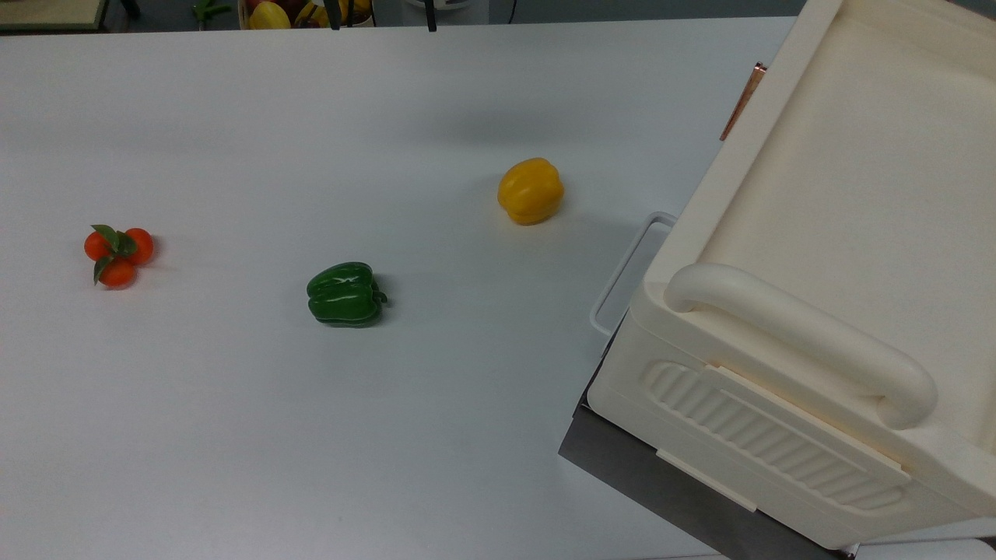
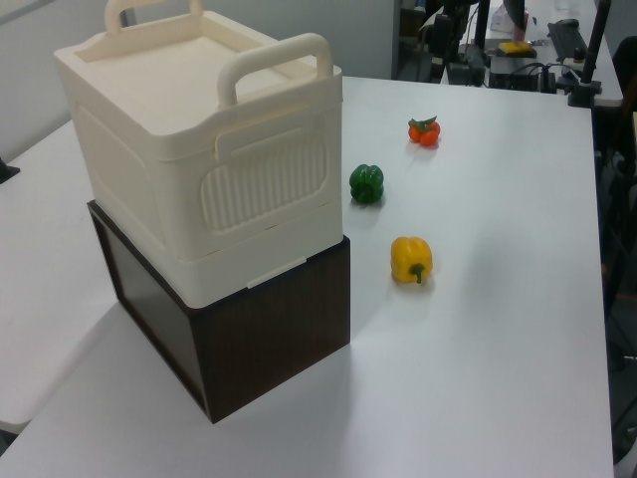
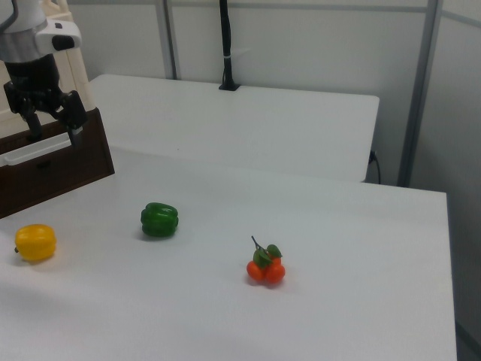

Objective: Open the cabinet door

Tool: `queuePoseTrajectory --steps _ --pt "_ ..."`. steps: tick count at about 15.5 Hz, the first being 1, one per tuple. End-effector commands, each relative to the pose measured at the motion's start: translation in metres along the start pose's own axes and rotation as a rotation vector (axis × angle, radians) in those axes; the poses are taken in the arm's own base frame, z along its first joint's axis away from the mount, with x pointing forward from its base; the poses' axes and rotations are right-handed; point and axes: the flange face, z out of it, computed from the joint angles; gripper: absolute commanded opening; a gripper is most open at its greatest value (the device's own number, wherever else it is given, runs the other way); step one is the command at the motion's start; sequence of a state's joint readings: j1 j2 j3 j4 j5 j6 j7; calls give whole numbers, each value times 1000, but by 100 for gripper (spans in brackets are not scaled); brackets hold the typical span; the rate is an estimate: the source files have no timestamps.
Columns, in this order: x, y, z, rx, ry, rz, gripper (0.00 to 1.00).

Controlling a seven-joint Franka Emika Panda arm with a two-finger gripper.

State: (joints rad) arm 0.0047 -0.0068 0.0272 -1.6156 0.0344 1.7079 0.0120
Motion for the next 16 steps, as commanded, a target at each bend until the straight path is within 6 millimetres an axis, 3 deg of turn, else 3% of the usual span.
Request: queuePoseTrajectory --steps 1,11,16 --pt "-2 -4 -1 -10 16 5 100" --pt "-6 -4 -8 -6 16 -18 100" --pt "-6 -25 -10 0 19 -302 100"
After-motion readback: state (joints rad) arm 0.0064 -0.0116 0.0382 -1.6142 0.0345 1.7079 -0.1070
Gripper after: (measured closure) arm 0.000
